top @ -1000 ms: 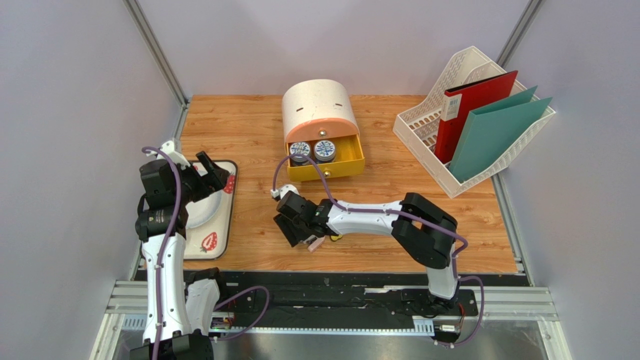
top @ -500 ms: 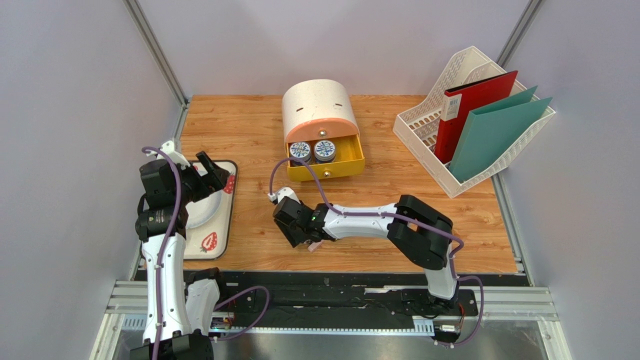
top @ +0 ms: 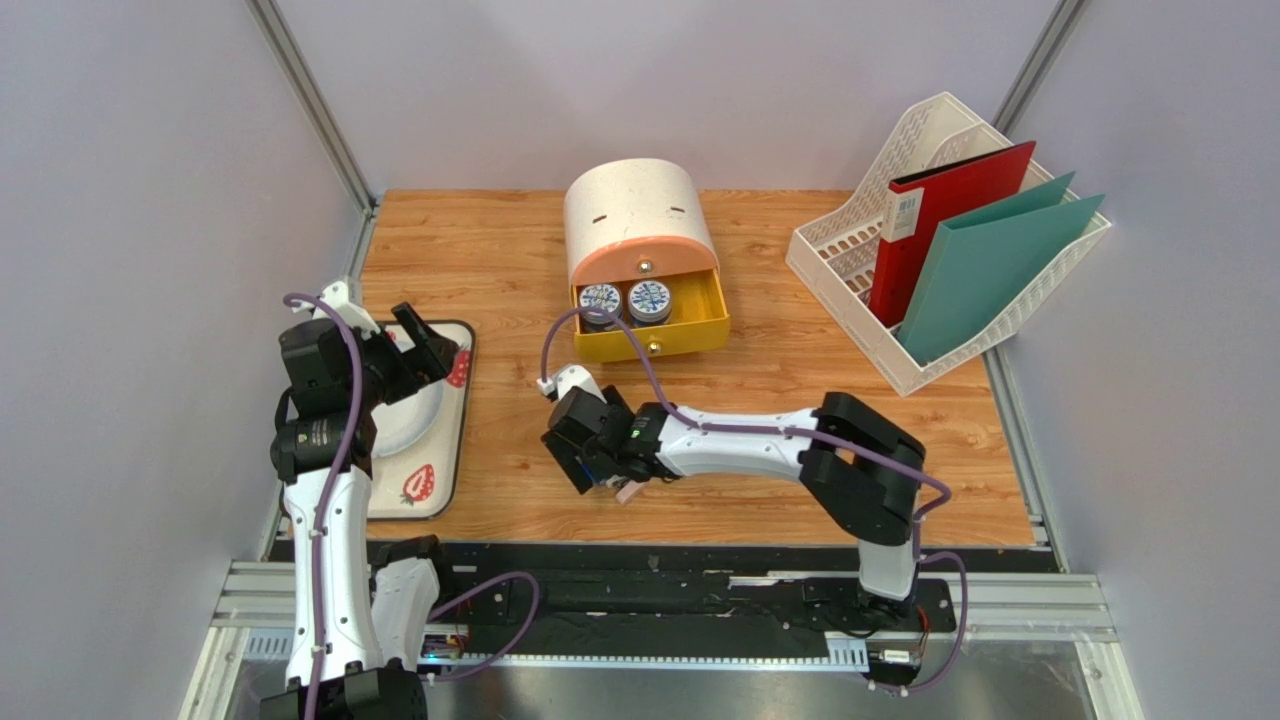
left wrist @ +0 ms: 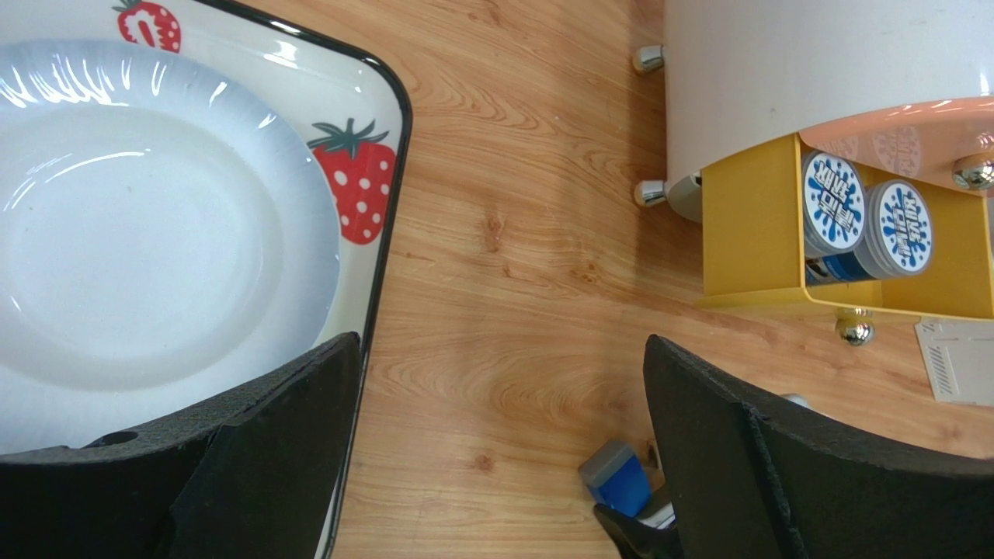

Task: Organize the desk
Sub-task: Pick up the stationery from the corner of the board.

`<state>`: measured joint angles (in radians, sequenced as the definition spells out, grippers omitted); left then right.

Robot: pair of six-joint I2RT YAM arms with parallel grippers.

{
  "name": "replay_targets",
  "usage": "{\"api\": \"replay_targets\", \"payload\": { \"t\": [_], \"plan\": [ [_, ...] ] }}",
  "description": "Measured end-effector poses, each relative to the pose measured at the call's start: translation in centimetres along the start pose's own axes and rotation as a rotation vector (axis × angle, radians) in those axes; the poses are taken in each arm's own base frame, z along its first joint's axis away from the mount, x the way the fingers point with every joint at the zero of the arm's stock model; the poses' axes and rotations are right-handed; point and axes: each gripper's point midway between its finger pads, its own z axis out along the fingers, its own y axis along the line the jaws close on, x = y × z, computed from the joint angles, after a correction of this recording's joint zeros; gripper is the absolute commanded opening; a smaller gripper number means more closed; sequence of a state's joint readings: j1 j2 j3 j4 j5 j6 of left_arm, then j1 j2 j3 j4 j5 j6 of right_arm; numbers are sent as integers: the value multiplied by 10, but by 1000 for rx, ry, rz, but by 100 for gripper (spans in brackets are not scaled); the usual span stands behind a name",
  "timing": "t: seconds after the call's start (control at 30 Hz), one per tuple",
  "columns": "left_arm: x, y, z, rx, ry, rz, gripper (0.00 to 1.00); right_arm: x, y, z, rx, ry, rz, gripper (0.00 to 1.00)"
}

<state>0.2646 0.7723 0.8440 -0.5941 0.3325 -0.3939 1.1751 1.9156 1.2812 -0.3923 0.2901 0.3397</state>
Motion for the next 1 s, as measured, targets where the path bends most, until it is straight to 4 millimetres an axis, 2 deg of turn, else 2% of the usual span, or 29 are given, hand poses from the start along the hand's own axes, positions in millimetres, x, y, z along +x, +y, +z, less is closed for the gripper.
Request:
{"api": "replay_targets", "payload": {
  "t": [0.17,0.27,0.37,0.5,0.63,0.73,1.0],
  "plan": [
    [0,0,0,-1,-1,0,99,-35,-20,-42,80,-113,85,87],
    [0,0,0,-1,-1,0,99,-43,-32,-59,149,-139,205,86],
    [0,0,0,-1,-1,0,99,-28,-37,-60,191,-100,318,86],
    [0,0,-1,0,-3,1,99,11,-44,-54,243,-15,422,84],
    [-2,-2,-3,4,-14,5,99,36,-52,-53,286,29,496,83],
    [-2,-3,-5,8,-19,7,99,41,-53,-55,288,37,554,83],
    [-2,-3,-4,9,-17,6,99,35,-46,-51,241,45,656,82]
  ]
}}
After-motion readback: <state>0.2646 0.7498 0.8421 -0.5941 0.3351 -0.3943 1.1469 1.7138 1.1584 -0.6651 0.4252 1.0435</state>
